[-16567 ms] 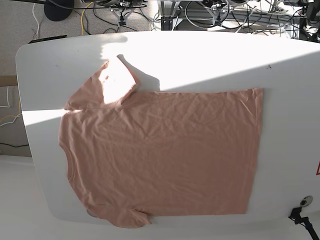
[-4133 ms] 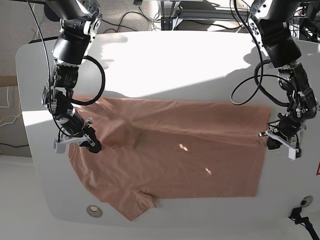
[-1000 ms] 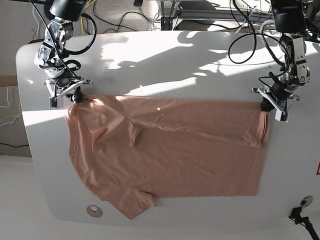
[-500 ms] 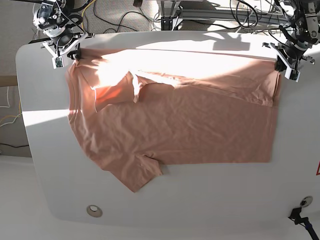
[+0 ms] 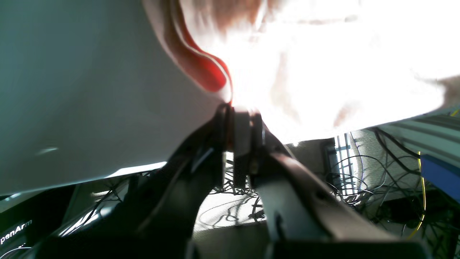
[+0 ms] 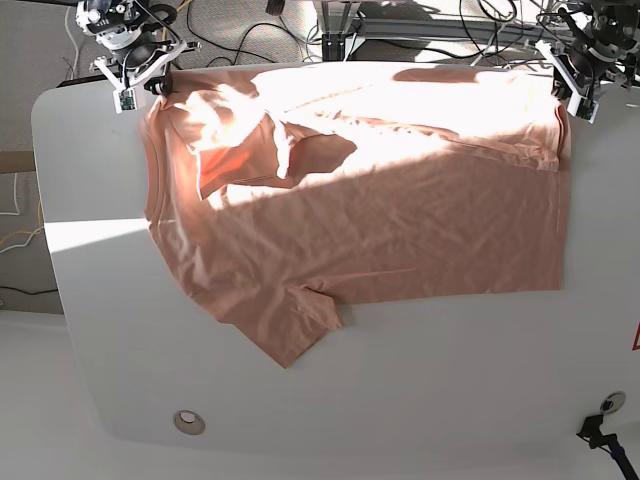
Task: Fold the T-shirt properly
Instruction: 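Release the shoulders and move both grippers to the shirt's hem corners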
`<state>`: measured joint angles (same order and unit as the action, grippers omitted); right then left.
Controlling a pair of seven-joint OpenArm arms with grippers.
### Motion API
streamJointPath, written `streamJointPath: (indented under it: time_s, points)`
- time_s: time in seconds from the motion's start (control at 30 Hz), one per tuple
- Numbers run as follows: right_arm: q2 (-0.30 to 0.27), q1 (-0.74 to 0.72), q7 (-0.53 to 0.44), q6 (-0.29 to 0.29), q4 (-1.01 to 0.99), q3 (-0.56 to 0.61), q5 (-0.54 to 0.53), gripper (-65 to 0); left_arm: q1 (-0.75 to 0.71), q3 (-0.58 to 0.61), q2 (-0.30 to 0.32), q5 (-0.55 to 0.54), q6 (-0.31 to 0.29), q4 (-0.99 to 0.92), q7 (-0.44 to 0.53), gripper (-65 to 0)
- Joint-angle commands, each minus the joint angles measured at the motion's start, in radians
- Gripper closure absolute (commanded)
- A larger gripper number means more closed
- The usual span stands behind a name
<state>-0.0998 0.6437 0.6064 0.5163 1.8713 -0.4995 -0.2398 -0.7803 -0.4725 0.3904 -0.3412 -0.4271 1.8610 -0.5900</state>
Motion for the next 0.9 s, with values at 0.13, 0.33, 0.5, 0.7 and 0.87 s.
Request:
streamJointPath:
  time_s: [0.13, 0.33, 0.5, 0.7, 0.87]
  points:
    - [-0.010, 0.006, -0.016, -0.005, 0.020, -0.006, -0.010, -18.5, -0.003, -0.010, 0.018, -0.002, 0.004, 0.016, 0.011, -44.2]
    - [-0.007, 0.003, -0.016, 0.002, 0.058, -0.086, -0.010, -39.0, 0.048, -0.064, 0.055, -0.006, -0.003, 0.027, -0.038, -43.0]
    - [-0.027, -0.068, -0.016, 0.002, 0.075, -0.089, -0.003, -39.2, 0.201, -0.116, 0.057, 0.001, -0.075, 0.022, -0.066, -42.7]
    - [-0.038, -0.216, -0.009, 0.002, 0.067, -0.081, -0.002, -39.2, 0.465, -0.094, 0.049, 0.003, -0.072, -0.024, -0.068, -42.7]
    - [-0.042, -0.381, 0.099, 0.003, 0.037, -0.080, 0.000, -39.1, 0.681, -0.044, 0.051, 0.003, -0.072, -0.195, -0.104, -42.7]
